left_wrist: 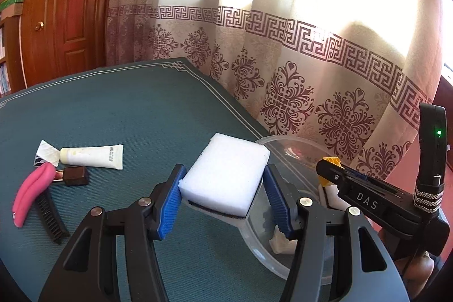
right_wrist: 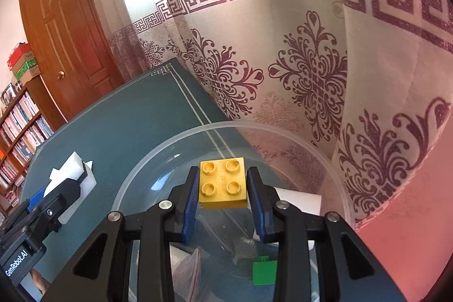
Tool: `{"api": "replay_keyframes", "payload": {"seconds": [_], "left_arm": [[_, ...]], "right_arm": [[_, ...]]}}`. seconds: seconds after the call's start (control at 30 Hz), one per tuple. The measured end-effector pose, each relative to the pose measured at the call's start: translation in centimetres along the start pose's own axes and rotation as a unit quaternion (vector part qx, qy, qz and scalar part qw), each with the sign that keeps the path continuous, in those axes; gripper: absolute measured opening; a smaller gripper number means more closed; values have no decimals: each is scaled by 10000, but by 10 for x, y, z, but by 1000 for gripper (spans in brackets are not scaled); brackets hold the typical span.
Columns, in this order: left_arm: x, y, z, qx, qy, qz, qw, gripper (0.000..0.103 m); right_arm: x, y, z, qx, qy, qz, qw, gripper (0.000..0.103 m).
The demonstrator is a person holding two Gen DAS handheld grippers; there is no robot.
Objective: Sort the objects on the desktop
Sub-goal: 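Carry sponge and yellow brick over the bowl while right tool releases the brick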
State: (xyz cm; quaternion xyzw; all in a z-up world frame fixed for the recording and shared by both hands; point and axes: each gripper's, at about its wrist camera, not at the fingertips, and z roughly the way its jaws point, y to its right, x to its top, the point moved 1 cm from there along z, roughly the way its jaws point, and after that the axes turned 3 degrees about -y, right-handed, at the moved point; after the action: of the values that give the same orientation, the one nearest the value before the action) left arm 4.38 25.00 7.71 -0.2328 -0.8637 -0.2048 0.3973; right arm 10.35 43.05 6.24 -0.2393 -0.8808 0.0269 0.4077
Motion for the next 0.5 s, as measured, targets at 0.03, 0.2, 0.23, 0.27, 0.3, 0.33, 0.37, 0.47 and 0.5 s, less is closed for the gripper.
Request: {"api": "replay_keyframes", "payload": {"seconds": [0.03,0.2,0.23,0.27,0.3,0.33,0.37,0.47,0.5], "left_arm": [[2,3,2,-44,-13,9,10000,60],[6,19,12,-231,-9,159,9996,60],[5,22,14,-253,-20,208,9995,60],[4,24,17,-282,-42,246,9993,60],[2,25,19,-313,-70,277,9991,60],[0,27,22,-336,-98,308,9989,60],[-2,28,23,-344,-115,340,9988,60],[-5,32,25,-427,-127,431,9981,60],[-5,33,24,-492,-109,454,9977,60]], "right_arm": [[0,0,0,-8,2,2,10000,37],[0,-2,1,0,-7,-7,10000,37],[0,-2,1,-12,-6,-6,10000,37],[0,-2,1,-20,-4,15,10000,37],[0,-2,1,-24,-1,41,10000,37],[1,-2,0,-34,0,63,10000,37],[2,-1,0,-47,3,82,10000,37],[2,1,-1,-97,39,162,9998,38],[2,1,-1,-106,43,165,9998,38]]}}
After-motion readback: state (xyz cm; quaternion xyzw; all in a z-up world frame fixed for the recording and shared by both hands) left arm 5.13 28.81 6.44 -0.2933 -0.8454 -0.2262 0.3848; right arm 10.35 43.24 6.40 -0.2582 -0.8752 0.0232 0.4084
